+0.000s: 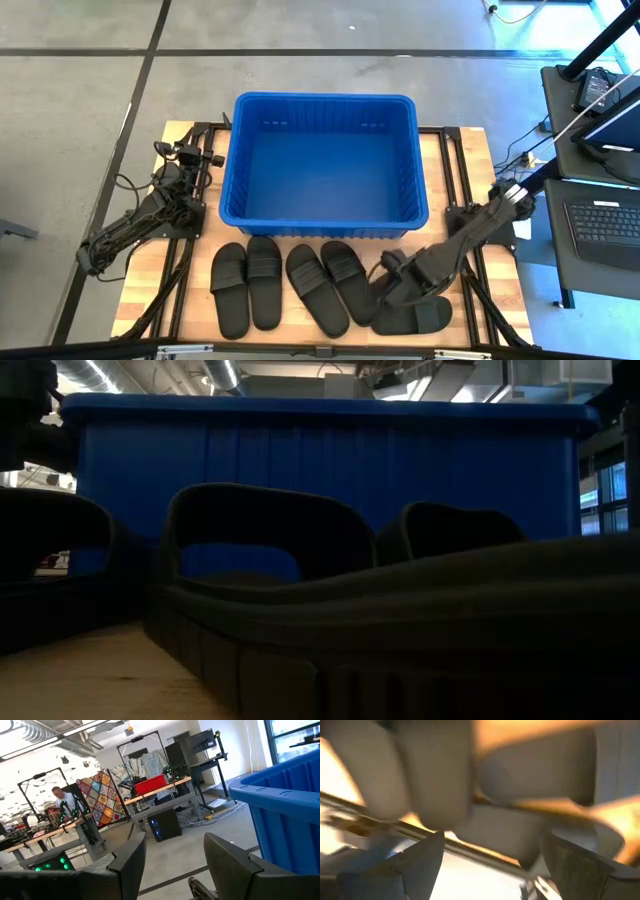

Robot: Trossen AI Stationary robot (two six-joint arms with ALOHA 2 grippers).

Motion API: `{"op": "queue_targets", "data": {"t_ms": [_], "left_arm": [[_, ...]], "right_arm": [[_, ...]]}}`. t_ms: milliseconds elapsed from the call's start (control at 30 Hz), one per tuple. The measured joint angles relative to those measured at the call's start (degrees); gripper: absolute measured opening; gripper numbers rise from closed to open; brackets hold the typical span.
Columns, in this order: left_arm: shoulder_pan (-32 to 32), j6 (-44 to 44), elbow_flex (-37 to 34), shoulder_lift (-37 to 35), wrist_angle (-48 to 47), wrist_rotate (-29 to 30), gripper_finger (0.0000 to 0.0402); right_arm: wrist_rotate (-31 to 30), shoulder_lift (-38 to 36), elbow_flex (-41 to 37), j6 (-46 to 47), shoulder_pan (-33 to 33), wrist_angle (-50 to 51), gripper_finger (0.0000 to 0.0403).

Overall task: Pick and place slides into bin
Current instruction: Put the black slide into the blue organizer bin

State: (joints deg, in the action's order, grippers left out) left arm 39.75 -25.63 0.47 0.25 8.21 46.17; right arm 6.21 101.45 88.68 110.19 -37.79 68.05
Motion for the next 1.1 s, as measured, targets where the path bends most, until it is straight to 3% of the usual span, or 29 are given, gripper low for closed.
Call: {"op": "queue_targets", "data": {"t_ms": [200,333,467,733,1100], "left_arm": [[0.0,0.0,0.0,0.0,0.0,0.0,0.0195],[0.0,0.0,0.0,0.0,0.0,0.0,0.0195],[0.0,0.0,0.0,0.0,0.0,0.0,0.0195],[0.0,0.0,0.0,0.0,0.0,-1.5,0.0195],[0.0,0.1,0.0,0.0,0.0,-4.2,0.0195]], "right_arm": [[9.9,9.0,7.9,3.9,-1.1,7.9,0.0327],[13.7,15.4,15.1,5.2,-1.5,16.3,0.0327],[16.4,20.2,18.9,4.7,-1.5,18.4,0.0327],[21.0,25.4,17.3,3.5,-2.6,22.0,0.0327],[25.3,25.4,7.3,5.0,-4.8,21.0,0.0327]]}}
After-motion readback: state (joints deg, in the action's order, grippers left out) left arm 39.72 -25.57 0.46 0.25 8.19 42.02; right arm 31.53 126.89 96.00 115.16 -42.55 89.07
